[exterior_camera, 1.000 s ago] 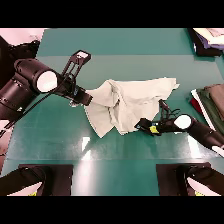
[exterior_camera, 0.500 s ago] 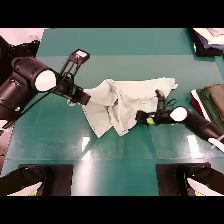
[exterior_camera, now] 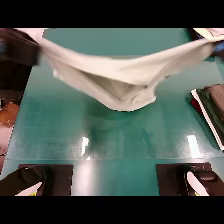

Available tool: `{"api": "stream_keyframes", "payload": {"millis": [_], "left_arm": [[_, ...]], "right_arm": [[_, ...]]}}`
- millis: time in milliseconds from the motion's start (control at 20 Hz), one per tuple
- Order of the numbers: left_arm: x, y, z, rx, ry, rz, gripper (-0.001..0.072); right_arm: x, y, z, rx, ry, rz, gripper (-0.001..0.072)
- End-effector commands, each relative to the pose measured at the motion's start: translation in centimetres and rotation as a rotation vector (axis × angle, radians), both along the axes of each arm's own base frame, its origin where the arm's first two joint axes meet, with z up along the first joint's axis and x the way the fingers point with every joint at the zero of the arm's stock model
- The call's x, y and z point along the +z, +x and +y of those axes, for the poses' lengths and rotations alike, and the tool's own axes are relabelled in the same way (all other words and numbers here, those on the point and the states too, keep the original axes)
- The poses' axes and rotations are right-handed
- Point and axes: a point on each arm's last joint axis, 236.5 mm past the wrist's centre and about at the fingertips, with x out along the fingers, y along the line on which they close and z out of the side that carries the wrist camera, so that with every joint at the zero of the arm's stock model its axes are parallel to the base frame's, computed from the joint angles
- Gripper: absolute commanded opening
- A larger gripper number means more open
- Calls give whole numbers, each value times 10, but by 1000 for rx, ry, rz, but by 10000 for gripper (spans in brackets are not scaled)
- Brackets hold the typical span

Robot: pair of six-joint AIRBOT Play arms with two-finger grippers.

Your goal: Fold the shirts.

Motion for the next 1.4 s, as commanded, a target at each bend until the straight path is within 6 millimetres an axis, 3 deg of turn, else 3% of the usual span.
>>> {"api": "stream_keyframes", "payload": {"millis": [0, 150, 250, 350, 500, 600, 650, 800, 950, 1050, 1200, 1250, 1300, 1350], "left_arm": [[80, -52, 11, -70, -176, -163, 29], [114, -96, -12, -233, -319, -196, 29], [112, -116, -33, -338, -369, -146, 28], [88, -115, -41, -352, -331, -60, 29], [14, -80, -33, -235, -171, 119, 28], [-48, -52, -29, -155, -50, 240, 28], [-82, -37, -27, -115, 18, 295, 29], [-182, 0, -27, -62, 177, 401, 29], [-268, 34, -21, 27, 150, 511, 28], [-302, 62, -8, 98, 72, 567, 29], [-320, 101, 13, 195, -89, 566, 30], [-320, 110, 21, 221, -138, 555, 205], [-317, 117, 28, 245, -177, 543, 530], [-312, 122, 38, 269, -198, 530, 628]], "right_arm": [[81, -62, -37, -132, -142, -154, 16], [104, -88, -47, -191, -194, -172, 16], [118, -93, -44, -179, -233, -178, 16], [120, -85, -38, -130, -235, -139, 15], [97, -51, -21, 22, -179, -6, 16], [64, -17, -19, 97, -133, 129, 16], [37, 3, -18, 132, -120, 214, 15], [-58, 55, 1, 255, -57, 473, 16], [-149, 104, 25, 317, -18, 602, 17], [-192, 135, 33, 288, 21, 624, 17], [-230, 171, 36, 252, 41, 620, 19], [-234, 180, 36, 264, 31, 609, 46], [-235, 186, 35, 270, 17, 601, 256], [-231, 194, 30, 266, 19, 592, 495]]}}
